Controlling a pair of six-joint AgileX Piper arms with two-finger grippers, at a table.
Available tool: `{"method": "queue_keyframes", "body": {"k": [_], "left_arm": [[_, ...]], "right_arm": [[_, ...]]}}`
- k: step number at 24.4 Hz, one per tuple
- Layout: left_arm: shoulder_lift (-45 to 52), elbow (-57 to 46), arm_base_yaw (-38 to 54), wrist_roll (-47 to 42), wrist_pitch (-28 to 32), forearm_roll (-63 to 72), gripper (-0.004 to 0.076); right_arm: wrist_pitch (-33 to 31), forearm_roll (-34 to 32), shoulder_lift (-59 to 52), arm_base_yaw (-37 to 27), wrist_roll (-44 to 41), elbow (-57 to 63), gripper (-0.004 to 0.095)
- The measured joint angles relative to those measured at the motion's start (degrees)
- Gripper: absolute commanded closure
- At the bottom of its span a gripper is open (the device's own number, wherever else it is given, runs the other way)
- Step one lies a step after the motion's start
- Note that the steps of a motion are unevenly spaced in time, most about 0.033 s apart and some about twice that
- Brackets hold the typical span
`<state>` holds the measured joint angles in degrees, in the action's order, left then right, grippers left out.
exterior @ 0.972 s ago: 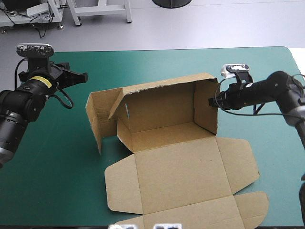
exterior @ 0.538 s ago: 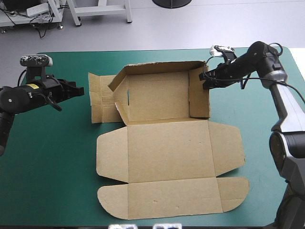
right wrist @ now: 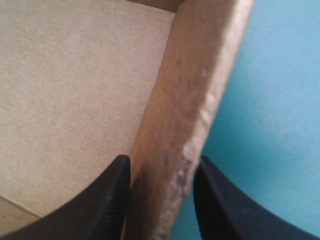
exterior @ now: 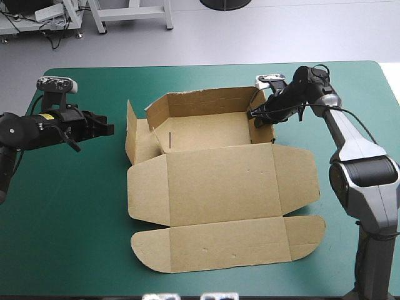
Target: Fold the box
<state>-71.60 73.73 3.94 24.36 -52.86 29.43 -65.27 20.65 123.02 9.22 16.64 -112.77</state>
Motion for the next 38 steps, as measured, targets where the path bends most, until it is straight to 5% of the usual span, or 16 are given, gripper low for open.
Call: {"method": "queue_keyframes", "body": {"k": [7, 12, 20, 38], "left_arm": [[0.0, 0.0, 0.0, 0.99, -1.05, 0.0, 0.071], [0.0, 0.0, 0.0, 1.15, -1.1, 0.0, 0.071], [-0.1, 0.0, 0.0, 1.22, -1.21, 0.0, 0.071], [-0.1, 0.0, 0.0, 1.22, -3.41, 0.0, 0.071]], "right_arm": [[-5.46, -4.25, -0.88, 0.0, -0.44, -14.78, 0.0491], [-6.19, -4.68, -8.28, -0.05, -8.42, -21.73, 0.049], [-6.25, -4.08, -25.41, -0.11, -10.45, -2.71, 0.0489], [-3.72, -1.21, -9.11, -0.11, -5.14, 4.2, 0.0494]]}}
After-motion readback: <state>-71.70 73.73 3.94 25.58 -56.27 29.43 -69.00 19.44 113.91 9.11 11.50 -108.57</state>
